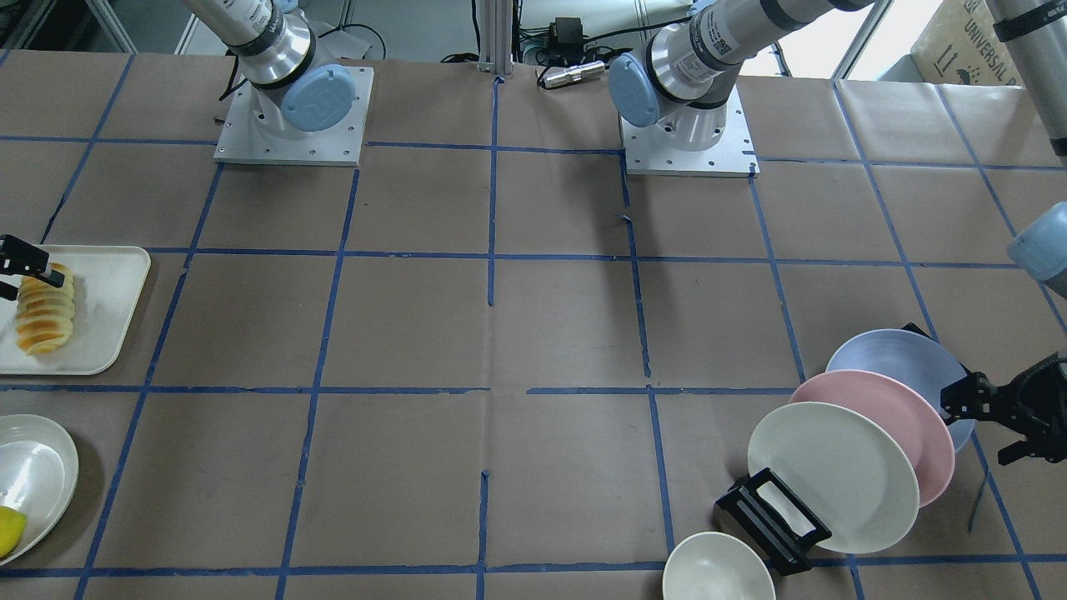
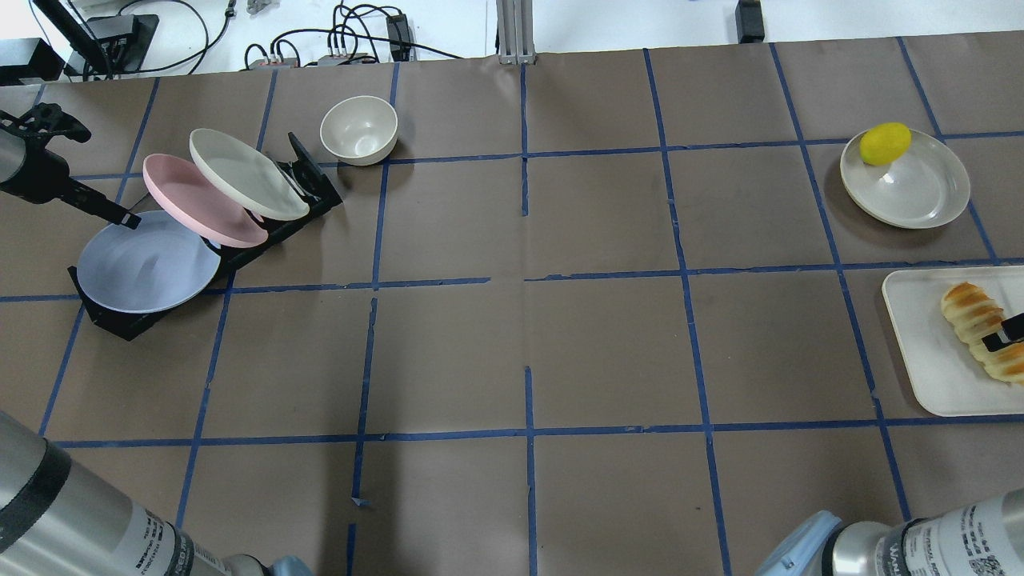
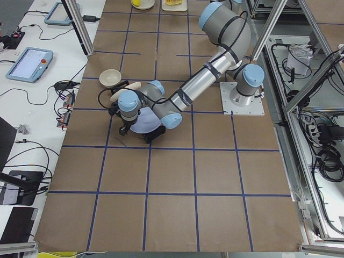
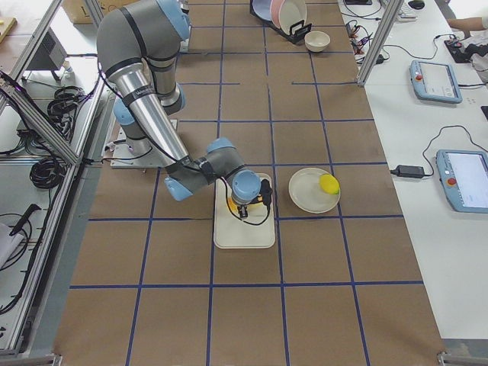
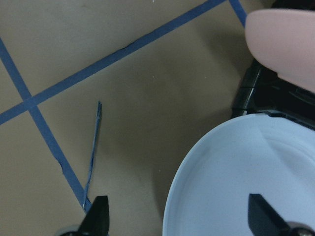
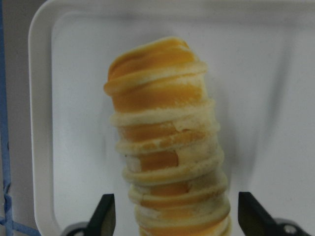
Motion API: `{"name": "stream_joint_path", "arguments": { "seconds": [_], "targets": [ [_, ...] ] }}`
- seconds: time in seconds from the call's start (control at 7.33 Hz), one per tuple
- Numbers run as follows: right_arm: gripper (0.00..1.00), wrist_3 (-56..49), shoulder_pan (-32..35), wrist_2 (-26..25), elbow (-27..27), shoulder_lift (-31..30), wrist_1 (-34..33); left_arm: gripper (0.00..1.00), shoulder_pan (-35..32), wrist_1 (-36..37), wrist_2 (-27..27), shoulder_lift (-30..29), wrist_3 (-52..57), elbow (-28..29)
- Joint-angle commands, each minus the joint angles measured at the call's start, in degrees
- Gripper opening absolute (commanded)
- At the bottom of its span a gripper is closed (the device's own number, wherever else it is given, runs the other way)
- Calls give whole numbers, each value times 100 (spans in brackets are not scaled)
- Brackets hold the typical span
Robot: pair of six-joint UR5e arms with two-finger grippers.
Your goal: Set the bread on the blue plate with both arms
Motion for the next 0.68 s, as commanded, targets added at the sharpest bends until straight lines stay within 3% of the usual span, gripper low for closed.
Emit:
{"name": "stream_joint_path", "arguments": {
  "seconds": [0.0, 0.14, 0.27, 0.41, 0.55],
  "targets": [
    [20, 21, 20, -3, -4, -14, 51, 80, 12, 0, -11, -108, -25, -33],
    [12, -23, 29, -3, 22, -14, 43, 51, 12, 0, -2, -117, -78, -95],
    [7, -23, 29, -3, 22, -14, 51, 29, 47, 0, 42, -108, -87, -104],
    [5, -23, 37, -3, 22, -14, 43, 14, 230, 0, 33, -117, -87, -78],
    [4, -23, 55, -3, -30, -40, 42, 6, 327, -35, 51, -108, -61, 70]
  ]
}}
